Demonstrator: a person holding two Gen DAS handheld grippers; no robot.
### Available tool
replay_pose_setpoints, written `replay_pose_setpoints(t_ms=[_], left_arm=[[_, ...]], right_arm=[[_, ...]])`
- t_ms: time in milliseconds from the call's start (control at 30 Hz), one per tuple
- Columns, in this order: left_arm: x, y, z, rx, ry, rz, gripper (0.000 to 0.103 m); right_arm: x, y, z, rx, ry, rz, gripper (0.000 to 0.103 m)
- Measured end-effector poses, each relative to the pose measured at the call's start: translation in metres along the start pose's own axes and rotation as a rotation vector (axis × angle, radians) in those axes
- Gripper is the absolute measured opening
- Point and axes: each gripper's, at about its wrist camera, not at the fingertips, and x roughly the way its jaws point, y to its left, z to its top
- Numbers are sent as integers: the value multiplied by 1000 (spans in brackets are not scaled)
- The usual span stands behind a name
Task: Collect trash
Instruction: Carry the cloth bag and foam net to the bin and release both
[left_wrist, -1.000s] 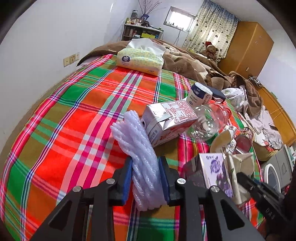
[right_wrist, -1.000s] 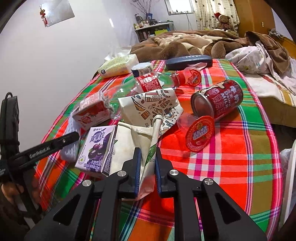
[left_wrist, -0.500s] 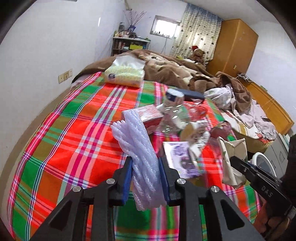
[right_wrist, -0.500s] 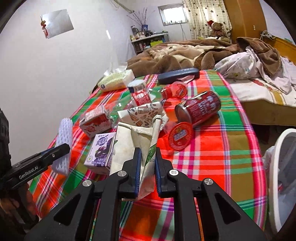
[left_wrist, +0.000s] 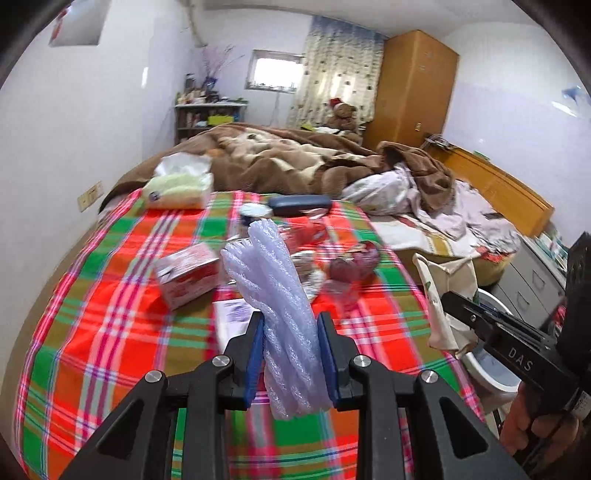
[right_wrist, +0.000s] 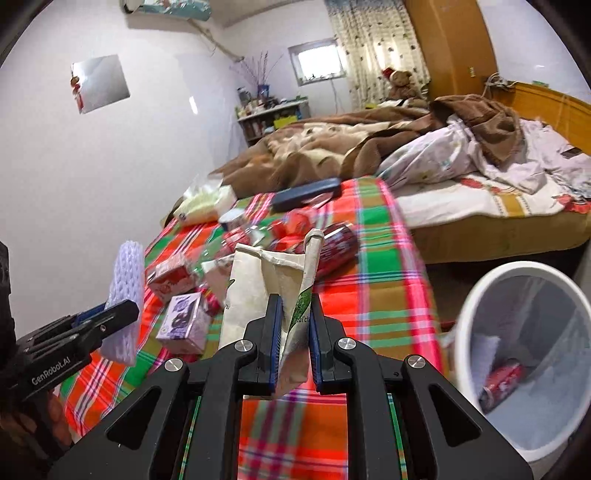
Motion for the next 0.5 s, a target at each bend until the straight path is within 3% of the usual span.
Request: replay_pose_setpoints(t_ms=[500], left_arm=[[8,-112,1,165,-1,-152,29]], right_arm=[[-39,-70,1,96,-81,-138,14]])
